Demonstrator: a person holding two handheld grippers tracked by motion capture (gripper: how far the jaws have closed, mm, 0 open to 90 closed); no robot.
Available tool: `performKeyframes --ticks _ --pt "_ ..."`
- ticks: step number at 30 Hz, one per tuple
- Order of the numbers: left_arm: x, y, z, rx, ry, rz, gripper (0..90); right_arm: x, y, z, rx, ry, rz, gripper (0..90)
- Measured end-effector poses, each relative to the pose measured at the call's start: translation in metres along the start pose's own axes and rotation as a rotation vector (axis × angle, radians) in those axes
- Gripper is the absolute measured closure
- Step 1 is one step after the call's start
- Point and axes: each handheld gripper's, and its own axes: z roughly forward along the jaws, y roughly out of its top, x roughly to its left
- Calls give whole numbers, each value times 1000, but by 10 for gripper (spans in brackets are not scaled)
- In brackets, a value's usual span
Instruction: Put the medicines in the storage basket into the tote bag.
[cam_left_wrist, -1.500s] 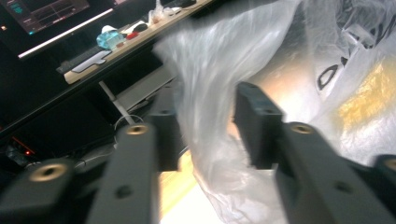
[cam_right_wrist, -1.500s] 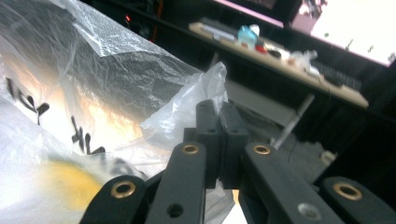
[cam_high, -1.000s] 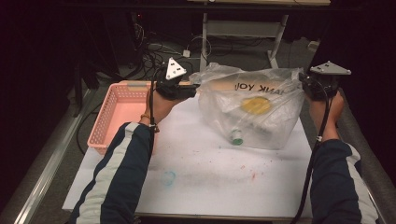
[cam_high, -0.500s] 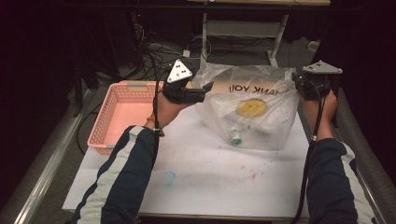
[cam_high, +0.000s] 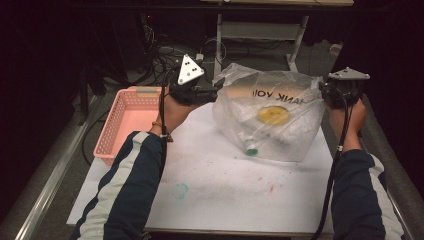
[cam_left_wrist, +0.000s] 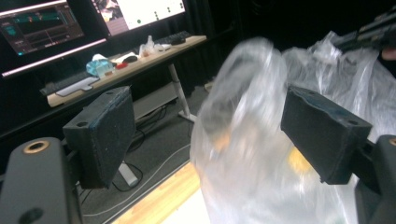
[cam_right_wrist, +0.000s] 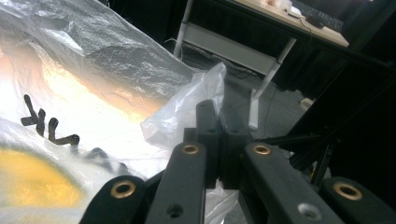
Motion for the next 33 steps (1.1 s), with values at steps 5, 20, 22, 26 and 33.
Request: performKeyframes --ticks 5,20,22,26,33 --pt "-6 -38 10 12 -64 -37 174 -1 -3 0 1 -8 1 900" --pt "-30 -121 92 192 -152 -179 157 5 -7 9 31 13 3 900" --pt "-28 -125 100 213 -131 -200 300 5 -7 8 21 20 1 900" --pt "-28 -128 109 250 -169 -162 742 4 -7 5 -1 43 13 900" --pt "-20 -105 77 206 -124 -129 877 2 -5 -7 -42 61 29 900"
